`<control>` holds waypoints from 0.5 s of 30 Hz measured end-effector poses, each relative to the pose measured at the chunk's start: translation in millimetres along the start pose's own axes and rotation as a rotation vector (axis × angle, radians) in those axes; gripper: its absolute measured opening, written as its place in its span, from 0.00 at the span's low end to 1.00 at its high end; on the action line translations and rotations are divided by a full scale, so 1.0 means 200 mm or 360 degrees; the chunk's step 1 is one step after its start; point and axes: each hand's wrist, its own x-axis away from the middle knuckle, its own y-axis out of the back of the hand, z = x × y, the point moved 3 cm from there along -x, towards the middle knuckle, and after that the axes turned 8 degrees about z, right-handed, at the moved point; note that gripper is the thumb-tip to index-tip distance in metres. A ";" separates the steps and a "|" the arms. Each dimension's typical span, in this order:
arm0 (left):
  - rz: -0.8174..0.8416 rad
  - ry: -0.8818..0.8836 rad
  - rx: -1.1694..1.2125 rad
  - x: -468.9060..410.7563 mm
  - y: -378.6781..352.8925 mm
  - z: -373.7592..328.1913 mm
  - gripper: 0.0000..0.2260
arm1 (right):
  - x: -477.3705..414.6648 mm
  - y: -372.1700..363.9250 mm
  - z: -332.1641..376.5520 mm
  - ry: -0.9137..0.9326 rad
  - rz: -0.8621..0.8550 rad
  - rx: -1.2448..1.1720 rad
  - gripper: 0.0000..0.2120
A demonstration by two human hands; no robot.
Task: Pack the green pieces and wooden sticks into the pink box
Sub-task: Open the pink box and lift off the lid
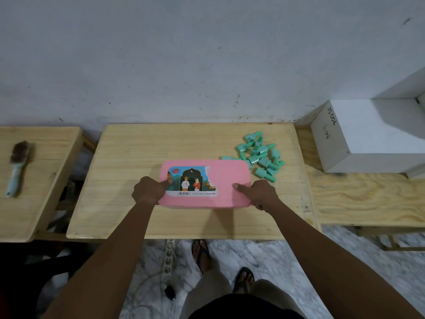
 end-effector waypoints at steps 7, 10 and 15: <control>0.0003 -0.0014 -0.0019 0.00 -0.01 0.00 0.27 | 0.01 -0.03 -0.06 0.0018 0.0057 -0.0578 0.26; -0.0001 -0.0014 -0.0028 -0.01 -0.01 0.01 0.27 | 0.03 -0.03 -0.10 0.0012 -0.0025 -0.0731 0.24; -0.0004 0.0004 -0.0035 0.00 -0.01 0.00 0.28 | 0.04 -0.06 -0.11 0.0022 -0.0067 -0.0765 0.24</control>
